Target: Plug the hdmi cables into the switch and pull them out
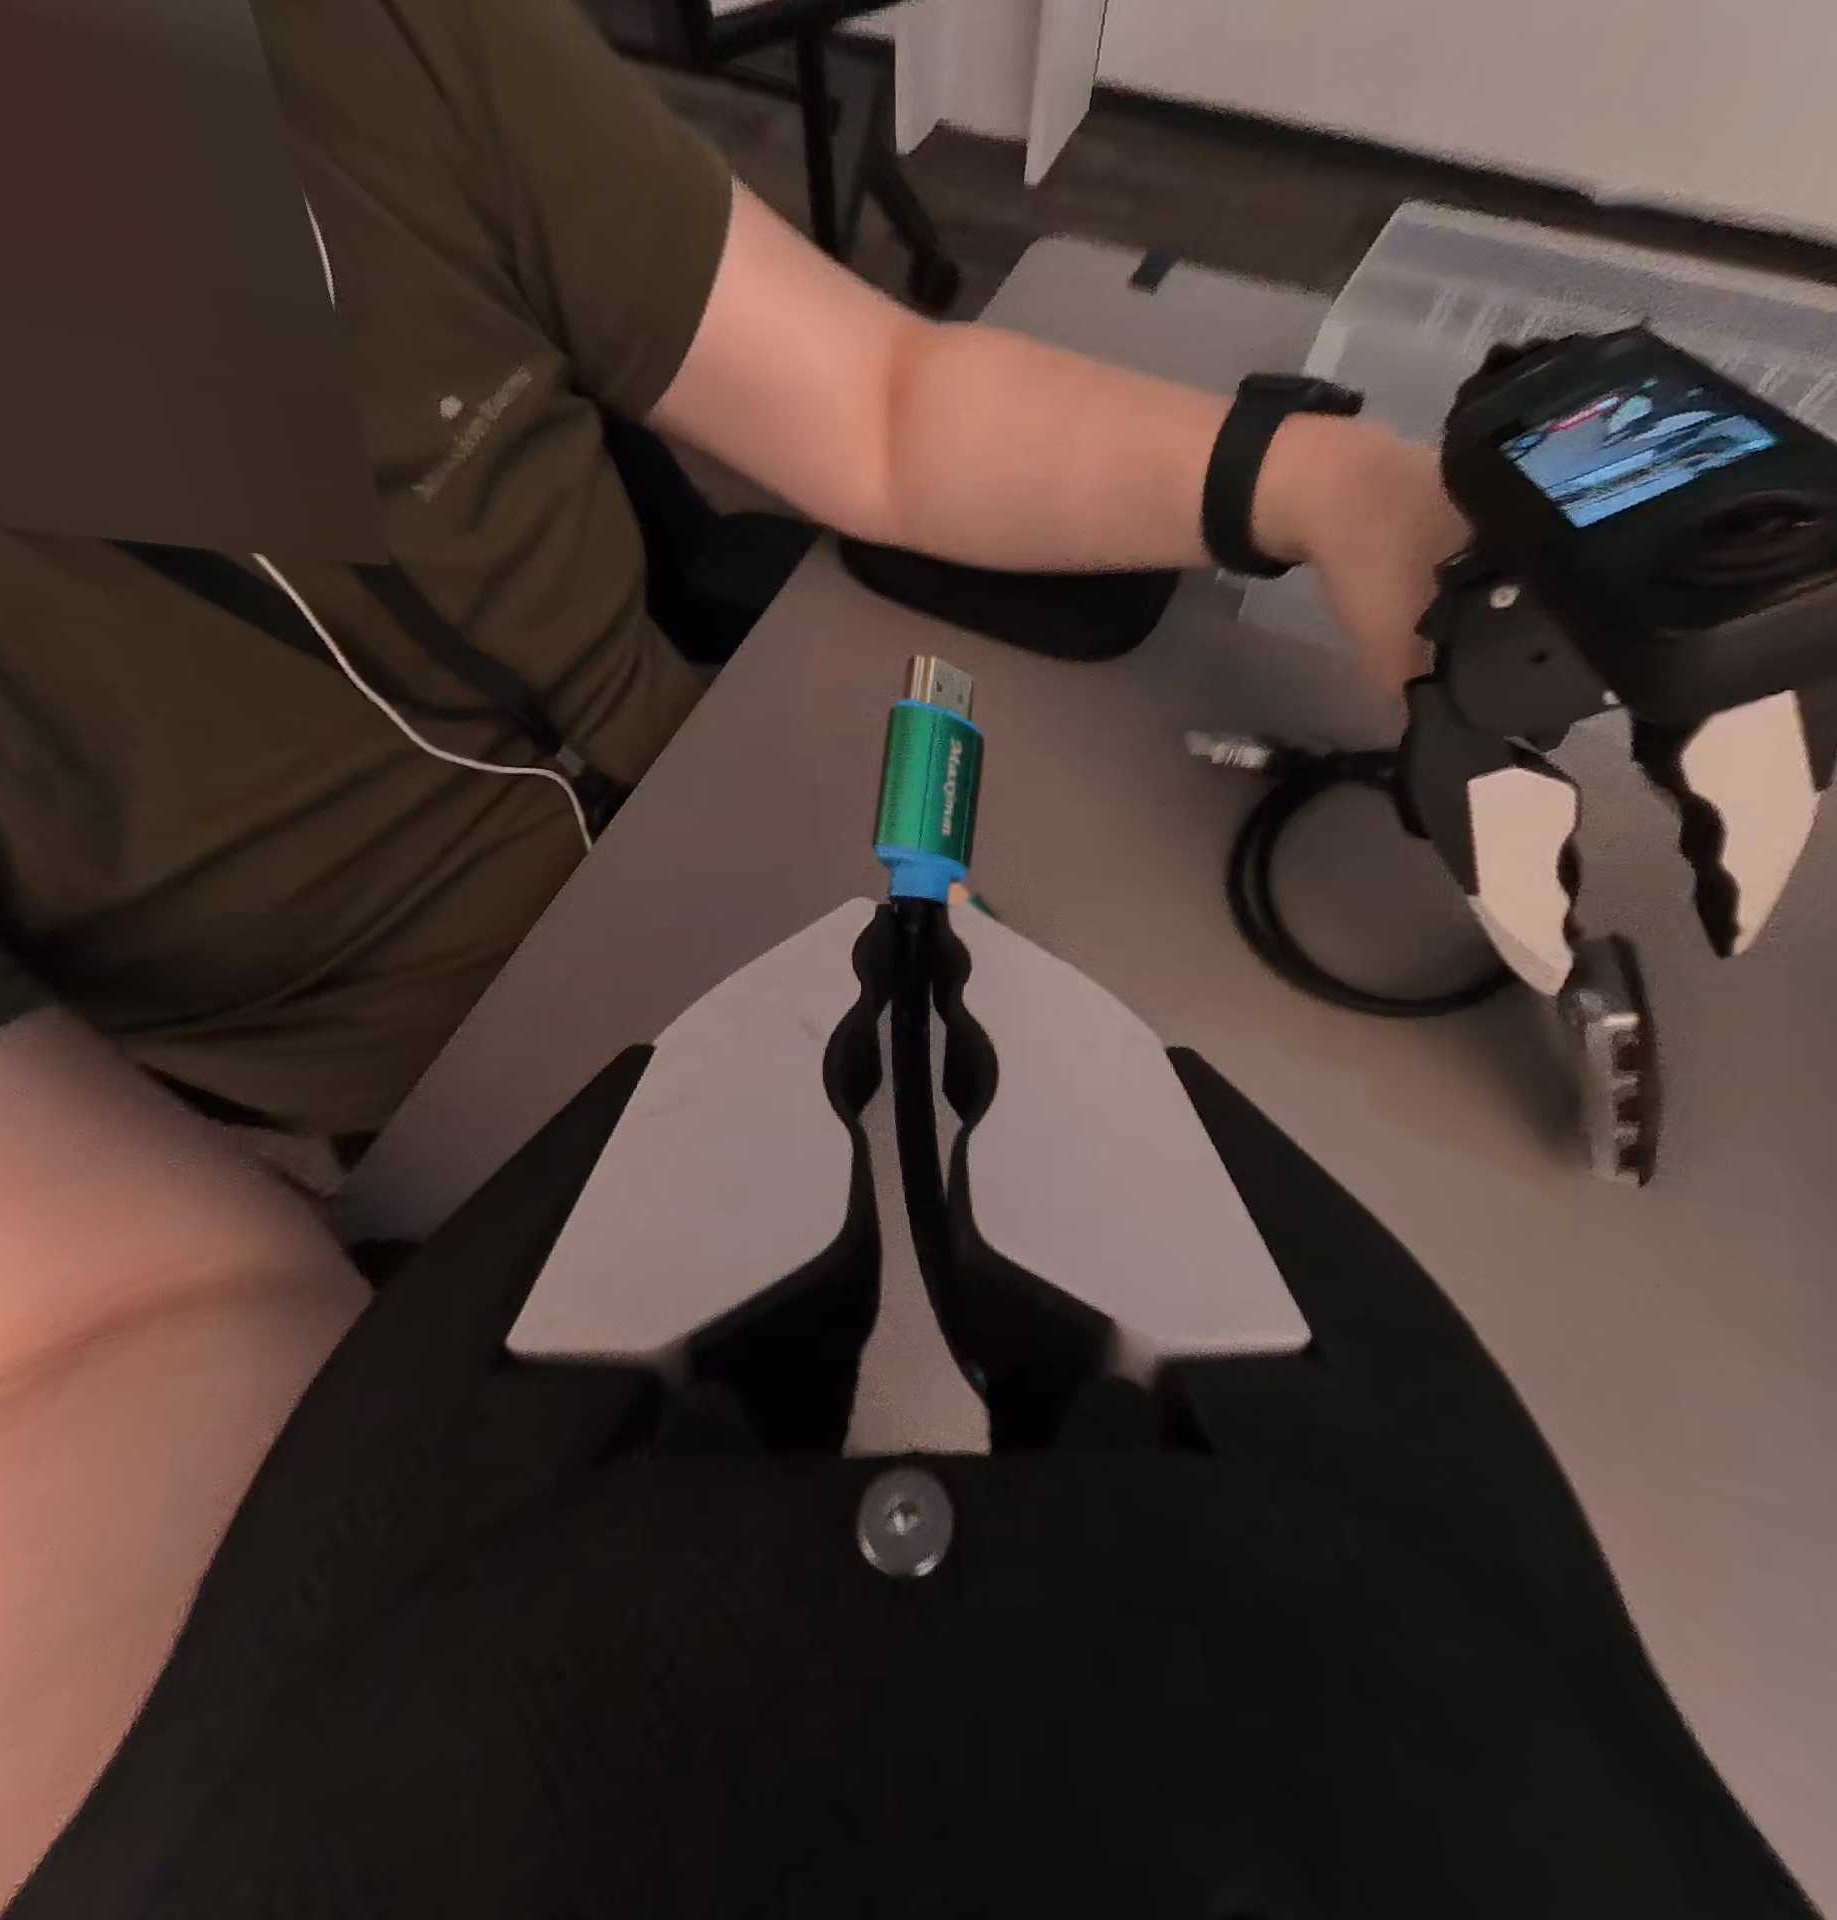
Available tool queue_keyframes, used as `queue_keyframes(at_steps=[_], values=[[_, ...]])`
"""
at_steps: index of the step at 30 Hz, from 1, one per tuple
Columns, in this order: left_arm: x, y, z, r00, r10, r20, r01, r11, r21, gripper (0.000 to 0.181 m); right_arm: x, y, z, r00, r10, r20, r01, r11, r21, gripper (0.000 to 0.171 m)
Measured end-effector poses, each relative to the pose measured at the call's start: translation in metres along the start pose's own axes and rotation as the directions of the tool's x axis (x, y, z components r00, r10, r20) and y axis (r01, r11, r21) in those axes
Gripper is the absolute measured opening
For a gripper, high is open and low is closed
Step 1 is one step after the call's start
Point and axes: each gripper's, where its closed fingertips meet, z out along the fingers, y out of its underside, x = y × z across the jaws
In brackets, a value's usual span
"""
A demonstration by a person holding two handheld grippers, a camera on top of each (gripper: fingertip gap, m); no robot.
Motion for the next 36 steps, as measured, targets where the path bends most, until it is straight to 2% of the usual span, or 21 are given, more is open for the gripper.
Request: queue_keyframes(at_steps=[2, 5, 9, 12, 14, 17, 19, 21, 23, 26, 28, 30, 32, 34, 36], values=[[-0.009, -0.009, -0.015, 1.0, 0.008, 0.03, -0.009, 0.999, 0.038, 0.042, 0.004, 0.002, 0.0, 0.999, -0.043, -0.022, 0.044, 0.998, 0.046, 0.007], [-0.008, -0.044, -0.057, 0.999, 0.043, 0.01, -0.045, 0.974, 0.223, 0.037, 0.017, 0.011, -0.001, 0.998, 0.05, -0.023, -0.049, 0.997, 0.067, 0.007], [0.041, -0.095, -0.134, 0.964, 0.235, -0.127, -0.131, 0.829, 0.543, 0.039, 0.034, 0.009, 0.001, 0.993, 0.117, -0.024, -0.113, 0.985, 0.134, 0.007], [0.074, -0.119, -0.169, 0.931, 0.341, -0.128, -0.174, 0.725, 0.667, 0.037, 0.04, 0.009, 0.007, 0.99, 0.137, -0.023, -0.133, 0.982, 0.136, 0.007], [0.093, -0.125, -0.172, 0.906, 0.408, -0.116, -0.231, 0.704, 0.671, 0.036, 0.04, 0.005, 0.011, 0.991, 0.136, -0.015, -0.133, 0.981, 0.145, 0.007], [0.107, -0.122, -0.157, 0.885, 0.454, -0.103, -0.3, 0.726, 0.619, 0.032, 0.043, 0.004, 0.016, 0.989, 0.146, -0.03, -0.14, 0.98, 0.143, 0.007], [0.107, -0.122, -0.15, 0.891, 0.439, -0.119, -0.283, 0.74, 0.611, 0.028, 0.043, 0.003, 0.018, 0.989, 0.141, -0.031, -0.135, 0.98, 0.146, 0.007], [0.109, -0.123, -0.149, 0.891, 0.426, -0.16, -0.239, 0.738, 0.631, 0.014, 0.044, 0.005, 0.02, 0.99, 0.137, -0.038, -0.131, 0.982, 0.133, 0.007], [0.108, -0.121, -0.146, 0.887, 0.421, -0.189, -0.223, 0.749, 0.624, 0.014, 0.046, 0.007, 0.022, 0.99, 0.128, -0.056, -0.12, 0.985, 0.124, 0.007], [0.104, -0.117, -0.14, 0.887, 0.437, -0.147, -0.278, 0.761, 0.586, 0.014, 0.052, 0.011, 0.023, 0.987, 0.146, -0.07, -0.137, 0.984, 0.116, 0.007], [0.102, -0.116, -0.138, 0.892, 0.423, -0.163, -0.277, 0.794, 0.541, 0.013, 0.056, 0.01, 0.022, 0.987, 0.136, -0.09, -0.123, 0.983, 0.135, 0.007], [0.092, -0.119, -0.143, 0.913, 0.364, -0.184, -0.221, 0.821, 0.527, 0.013, 0.058, 0.001, 0.017, 0.987, 0.04, -0.155, -0.012, 0.984, 0.175, 0.021], [0.083, -0.121, -0.154, 0.922, 0.304, -0.239, -0.133, 0.83, 0.542, 0.013, 0.055, -0.018, 0.005, 0.951, -0.128, -0.283, 0.19, 0.961, 0.203, 0.028], [0.073, -0.122, -0.167, 0.916, 0.232, -0.326, -0.013, 0.832, 0.554, 0.013, 0.054, -0.039, -0.012, 0.84, -0.276, -0.468, 0.397, 0.899, 0.183, 0.033], [0.069, -0.123, -0.183, 0.886, 0.191, -0.423, 0.093, 0.82, 0.565, 0.013, 0.052, -0.062, -0.032, 0.706, -0.336, -0.624, 0.545, 0.82, 0.174, 0.033]])
